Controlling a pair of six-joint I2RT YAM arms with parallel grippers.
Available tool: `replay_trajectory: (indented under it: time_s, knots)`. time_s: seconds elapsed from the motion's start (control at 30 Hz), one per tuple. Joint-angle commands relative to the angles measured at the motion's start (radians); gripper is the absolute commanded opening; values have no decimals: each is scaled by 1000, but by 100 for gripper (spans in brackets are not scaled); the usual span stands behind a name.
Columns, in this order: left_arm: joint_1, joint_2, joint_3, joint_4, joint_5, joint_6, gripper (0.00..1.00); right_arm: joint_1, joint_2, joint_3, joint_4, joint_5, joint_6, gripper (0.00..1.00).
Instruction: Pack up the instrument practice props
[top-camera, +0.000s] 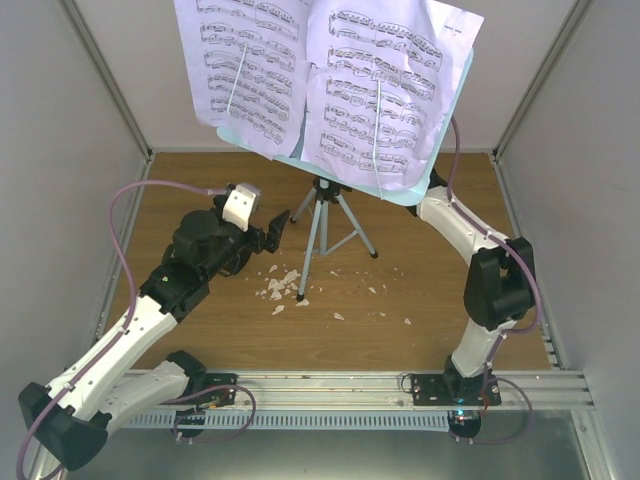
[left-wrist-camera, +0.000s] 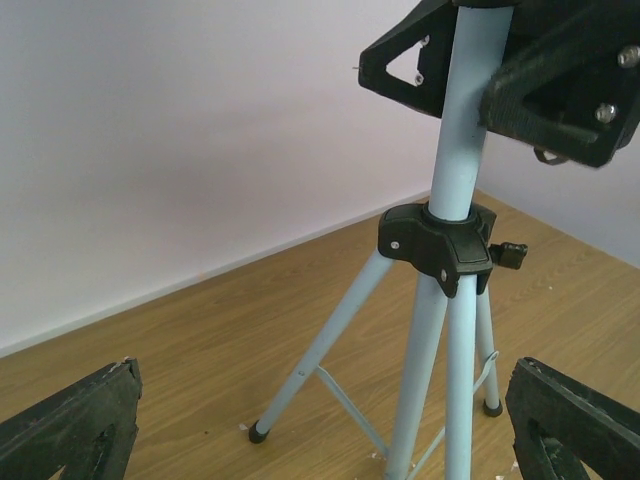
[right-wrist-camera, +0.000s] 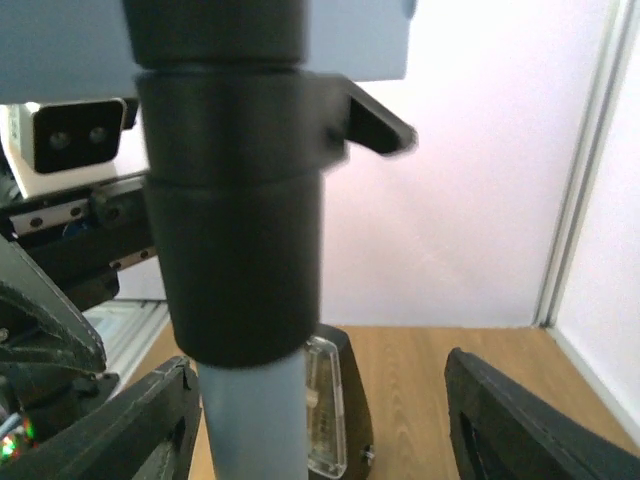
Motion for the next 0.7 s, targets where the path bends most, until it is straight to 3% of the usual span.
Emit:
replay_trajectory:
  time_s: [0.0, 0.13, 0.27, 0.47, 0.67]
  knots:
    - [-2, -7, -15, 69, 6, 2, 99, -42, -71, -71, 26, 84, -18, 76]
    - [-5, -12, -21, 79, 14, 7, 99, -112, -129, -184, 90, 137, 27, 87]
    - [-9, -12, -27, 91, 38, 17, 99, -195, -242, -336, 121, 225, 65, 91]
    - [-12, -5, -6, 88, 148, -6, 93, -205, -500, -606, -49, 570, 38, 91]
    - [-12, -13, -43, 119, 327, -264, 83, -175, -743, -893, -99, 698, 69, 89]
